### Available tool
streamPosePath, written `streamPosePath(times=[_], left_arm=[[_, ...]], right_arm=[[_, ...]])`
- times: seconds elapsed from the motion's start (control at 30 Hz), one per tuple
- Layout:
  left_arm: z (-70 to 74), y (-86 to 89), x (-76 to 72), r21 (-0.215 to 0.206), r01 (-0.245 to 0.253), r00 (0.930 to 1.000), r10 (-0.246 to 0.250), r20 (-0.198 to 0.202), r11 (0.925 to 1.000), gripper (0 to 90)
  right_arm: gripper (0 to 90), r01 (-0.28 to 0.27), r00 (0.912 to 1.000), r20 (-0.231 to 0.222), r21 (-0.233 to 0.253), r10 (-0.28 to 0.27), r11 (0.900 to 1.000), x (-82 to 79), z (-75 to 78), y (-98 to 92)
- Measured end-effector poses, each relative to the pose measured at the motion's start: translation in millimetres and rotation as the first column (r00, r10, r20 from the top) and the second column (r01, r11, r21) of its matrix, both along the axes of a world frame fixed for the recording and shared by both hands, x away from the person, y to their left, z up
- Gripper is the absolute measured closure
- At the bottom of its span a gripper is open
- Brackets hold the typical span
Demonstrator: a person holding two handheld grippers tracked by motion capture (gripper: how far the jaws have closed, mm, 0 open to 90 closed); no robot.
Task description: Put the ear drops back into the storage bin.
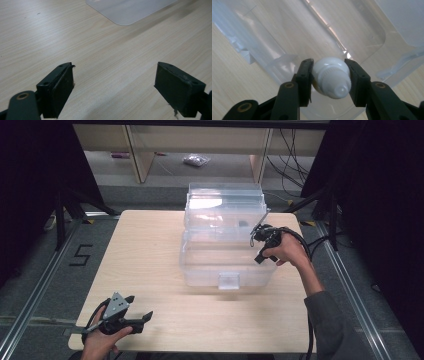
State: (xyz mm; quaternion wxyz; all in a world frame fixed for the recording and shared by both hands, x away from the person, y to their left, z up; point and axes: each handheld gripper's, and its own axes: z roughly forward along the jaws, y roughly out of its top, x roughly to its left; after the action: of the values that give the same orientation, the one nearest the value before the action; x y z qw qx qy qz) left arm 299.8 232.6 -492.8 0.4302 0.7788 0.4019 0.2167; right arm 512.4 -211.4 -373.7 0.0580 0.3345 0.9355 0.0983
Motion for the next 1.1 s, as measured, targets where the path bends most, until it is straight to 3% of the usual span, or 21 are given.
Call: streamPosePath(times=[0.07, 0.17, 0.2, 0.27, 0.37, 0.57, 0.63, 0.77, 0.93, 1.0, 1.03, 1.1], left_arm=[[0.0, 0.0, -0.1, -0.001, 0.000, 1.0000, 0.000, 0.000, 1.0000, 15.1], [0.1, 0.2, -0.2, -0.002, -0.002, 1.0000, 0.002, -0.001, 1.0000, 15.1], [0.0, 0.2, -0.1, -0.001, -0.002, 1.0000, 0.002, -0.001, 1.0000, 15.1], [0.0, 0.0, -0.2, -0.003, -0.002, 1.0000, 0.002, -0.001, 1.0000, 15.1], [0.3, 0.7, -0.1, 0.008, 0.003, 1.0000, -0.003, -0.002, 1.0000, 15.1], [0.3, 0.8, 0.0, 0.009, 0.004, 1.0000, -0.004, -0.002, 1.0000, 15.1], [0.3, 0.6, -0.1, 0.009, 0.004, 1.0000, -0.004, -0.002, 1.0000, 15.1], [0.3, 0.7, 0.0, 0.011, 0.004, 1.0000, -0.004, -0.004, 0.9999, 15.1], [0.2, 0.8, 0.0, 0.010, 0.004, 1.0000, -0.004, -0.004, 0.9999, 15.1], [0.3, 0.9, 0.0, 0.010, 0.004, 1.0000, -0.004, -0.004, 0.9999, 15.1], [0.3, 0.9, 0.0, 0.010, 0.005, 1.0000, -0.005, -0.004, 0.9999, 15.1], [0.2, 0.9, 0.0, 0.011, 0.005, 1.0000, -0.005, -0.004, 0.9999, 15.1]], right_arm=[[60.1, 0.016, 0.9998, -0.012, 0.003, -0.016, 1.000, 1.7, -3.1, 2.0], [60.1, 0.024, 0.9996, -0.014, -0.031, -0.024, 0.999, 7.0, -9.4, 2.7], [60.2, 0.009, 0.9999, -0.008, -0.028, -0.009, 1.000, 8.8, -11.5, 1.8], [60.1, 0.050, 0.9983, -0.029, -0.026, -0.051, 0.998, 8.9, -14.3, 3.6], [60.1, 0.023, 0.9993, -0.028, -0.022, -0.024, 0.999, 11.9, -22.4, 3.2], [60.1, 0.065, 0.9957, -0.062, -0.046, -0.068, 0.997, 10.6, -33.6, 5.0], [60.1, 0.044, 0.9976, -0.052, -0.046, -0.046, 0.998, 11.9, -37.7, 2.8], [60.1, 0.066, 0.9953, -0.067, -0.059, -0.070, 0.996, 11.7, -41.5, 3.9], [60.1, 0.030, 0.9981, -0.052, -0.055, -0.033, 0.998, 15.2, -46.2, 5.6], [60.1, 0.046, 0.9963, -0.070, -0.067, -0.050, 0.997, 14.8, -48.0, 7.6], [60.1, 0.029, 0.9973, -0.066, -0.070, -0.034, 0.997, 16.6, -49.2, 7.9], [60.1, 0.055, 0.9949, -0.080, -0.088, -0.062, 0.995, 16.0, -49.6, 9.7]])
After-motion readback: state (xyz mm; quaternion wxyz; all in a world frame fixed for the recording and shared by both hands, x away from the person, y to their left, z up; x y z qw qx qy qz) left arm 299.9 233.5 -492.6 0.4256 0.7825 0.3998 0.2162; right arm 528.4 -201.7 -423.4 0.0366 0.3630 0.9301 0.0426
